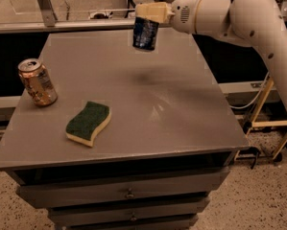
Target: Place pepsi can upright
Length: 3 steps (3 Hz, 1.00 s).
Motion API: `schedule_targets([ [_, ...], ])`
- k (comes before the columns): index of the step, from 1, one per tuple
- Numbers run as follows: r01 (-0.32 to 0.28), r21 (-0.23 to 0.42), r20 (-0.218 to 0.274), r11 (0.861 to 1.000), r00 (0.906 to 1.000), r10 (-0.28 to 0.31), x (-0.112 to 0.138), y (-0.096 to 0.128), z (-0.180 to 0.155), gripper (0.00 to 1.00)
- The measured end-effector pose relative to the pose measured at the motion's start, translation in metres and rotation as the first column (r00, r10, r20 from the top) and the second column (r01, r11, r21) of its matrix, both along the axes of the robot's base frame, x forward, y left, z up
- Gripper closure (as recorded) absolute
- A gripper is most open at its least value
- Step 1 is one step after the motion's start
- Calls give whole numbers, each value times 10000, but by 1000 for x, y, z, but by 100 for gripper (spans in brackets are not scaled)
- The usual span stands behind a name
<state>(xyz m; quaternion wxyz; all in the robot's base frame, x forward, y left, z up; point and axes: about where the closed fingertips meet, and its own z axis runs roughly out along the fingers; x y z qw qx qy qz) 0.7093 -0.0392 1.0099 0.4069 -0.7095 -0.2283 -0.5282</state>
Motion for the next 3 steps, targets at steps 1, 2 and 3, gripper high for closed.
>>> schedule_targets([
  [1,-494,573,1403,9971,9893,409,-10,-6,13,100],
  [2,-852,368,2330,9957,9696,744,-18,10,28,100],
  [3,-1018,12,2449,9948,9645,984,-14,9,24,100],
])
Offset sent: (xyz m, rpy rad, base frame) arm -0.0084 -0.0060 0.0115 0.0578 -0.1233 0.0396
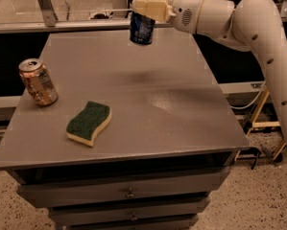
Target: Place pepsi can upright
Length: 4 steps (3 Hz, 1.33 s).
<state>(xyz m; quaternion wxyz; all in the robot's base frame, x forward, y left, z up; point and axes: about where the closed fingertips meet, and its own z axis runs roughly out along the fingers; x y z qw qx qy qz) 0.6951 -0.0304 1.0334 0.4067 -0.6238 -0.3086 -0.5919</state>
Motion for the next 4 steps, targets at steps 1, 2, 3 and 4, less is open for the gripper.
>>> schedule_targets([
  [1,-207,-721,810,9972,9964,266,1,-9,-4,100],
  [2,-272,-1844,1883,9825,9801,625,0,-16,-12,100],
  [3,-233,-2472,2624,9687,9607,901,-2,-23,-19,100],
  [4,-434,-2099,2810,9768,9542,1028,-3,-27,-32,100],
])
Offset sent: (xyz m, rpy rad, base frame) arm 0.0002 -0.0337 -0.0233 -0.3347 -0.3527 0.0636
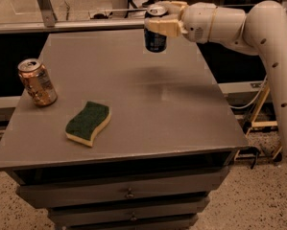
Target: Place pepsi can upright
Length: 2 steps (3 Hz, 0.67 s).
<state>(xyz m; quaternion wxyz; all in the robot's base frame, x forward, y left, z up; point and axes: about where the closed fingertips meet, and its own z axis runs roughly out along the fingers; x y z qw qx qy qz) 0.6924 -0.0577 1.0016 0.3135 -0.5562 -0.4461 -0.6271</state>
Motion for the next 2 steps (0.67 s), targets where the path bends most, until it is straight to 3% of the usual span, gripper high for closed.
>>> schedule_targets([
  [2,-104,409,-598,9991,9981,128,1,-6,-34,100],
])
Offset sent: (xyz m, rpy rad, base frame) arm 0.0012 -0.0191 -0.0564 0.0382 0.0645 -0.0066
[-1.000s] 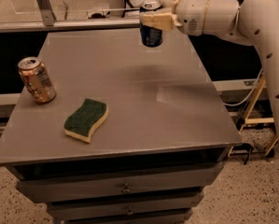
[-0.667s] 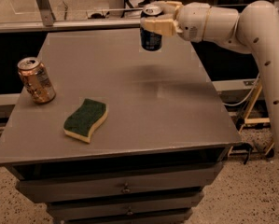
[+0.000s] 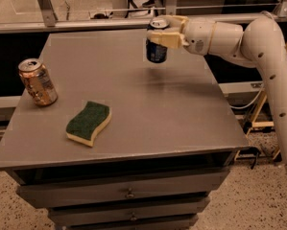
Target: Place pepsi can upright
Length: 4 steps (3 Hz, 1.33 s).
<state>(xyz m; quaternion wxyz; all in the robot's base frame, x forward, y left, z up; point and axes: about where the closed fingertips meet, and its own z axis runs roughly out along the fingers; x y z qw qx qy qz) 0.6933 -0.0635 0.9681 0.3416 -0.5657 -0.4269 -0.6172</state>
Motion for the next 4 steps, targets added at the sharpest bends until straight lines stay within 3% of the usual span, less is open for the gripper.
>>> schedule_targets([
  [2,87,330,-719,9994,9974,-63,-1,-3,-29,59],
  [4,173,453,-894,9988,9959,-132,-2,-3,-44,13],
])
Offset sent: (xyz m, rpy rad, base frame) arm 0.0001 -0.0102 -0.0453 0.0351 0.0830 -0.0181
